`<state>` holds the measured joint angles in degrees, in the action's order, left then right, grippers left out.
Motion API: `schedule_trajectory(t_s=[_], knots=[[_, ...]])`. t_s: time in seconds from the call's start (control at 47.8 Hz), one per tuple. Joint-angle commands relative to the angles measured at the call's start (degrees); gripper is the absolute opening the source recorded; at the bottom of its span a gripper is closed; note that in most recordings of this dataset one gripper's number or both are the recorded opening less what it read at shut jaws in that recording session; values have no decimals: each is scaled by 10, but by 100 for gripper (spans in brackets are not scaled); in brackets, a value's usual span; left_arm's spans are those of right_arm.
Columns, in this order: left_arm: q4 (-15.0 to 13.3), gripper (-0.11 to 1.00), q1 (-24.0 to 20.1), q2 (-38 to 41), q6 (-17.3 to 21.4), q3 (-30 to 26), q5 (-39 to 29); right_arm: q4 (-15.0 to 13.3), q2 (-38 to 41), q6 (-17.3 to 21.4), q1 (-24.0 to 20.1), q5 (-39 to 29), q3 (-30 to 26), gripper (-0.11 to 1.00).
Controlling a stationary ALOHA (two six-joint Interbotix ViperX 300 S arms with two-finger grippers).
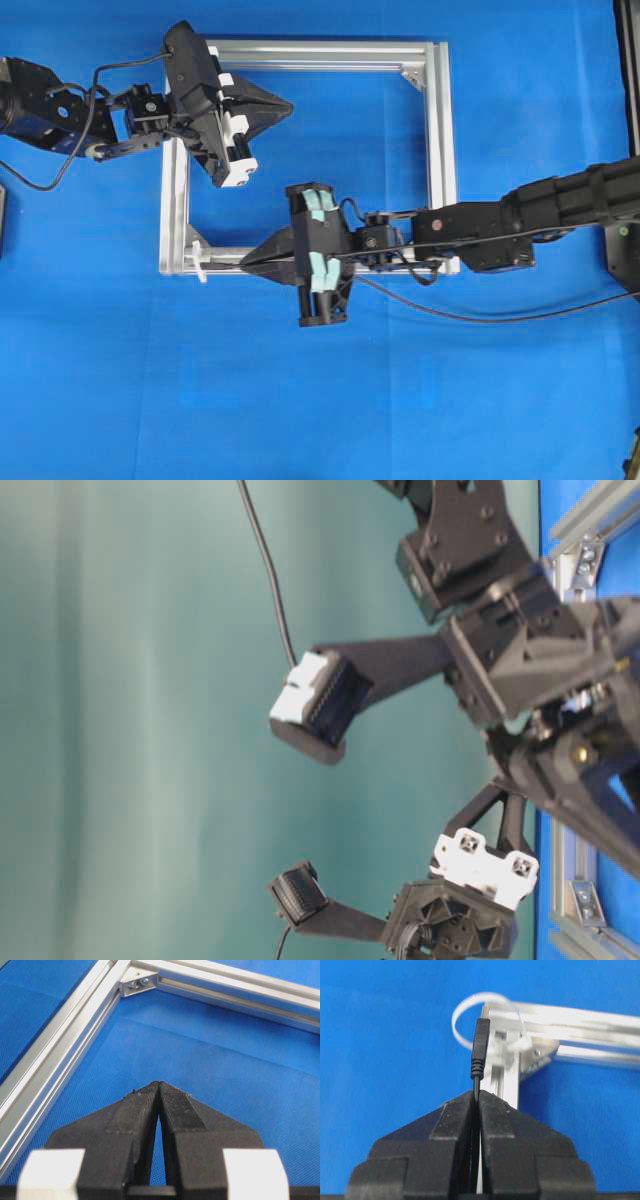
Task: Insert the wire through the string loop located on the left side.
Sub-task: 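Push the USB plug through the white loop with the right gripper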
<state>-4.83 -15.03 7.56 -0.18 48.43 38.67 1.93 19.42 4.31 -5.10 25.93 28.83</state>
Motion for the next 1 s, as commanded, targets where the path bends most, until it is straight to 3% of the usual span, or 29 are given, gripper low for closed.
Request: schedule_trajectory(t_s=[0.0,0.398,0.984], knots=[[1,0,2,-17,-1,-4,3,-1,-1,1,-1,-6,-30,0],[2,0,7,-17,-1,-4,2,-1,45,1,4,-52,-110,0],[1,0,18,-17,-3,-3,3,-1,47,1,4,-52,-110,0]])
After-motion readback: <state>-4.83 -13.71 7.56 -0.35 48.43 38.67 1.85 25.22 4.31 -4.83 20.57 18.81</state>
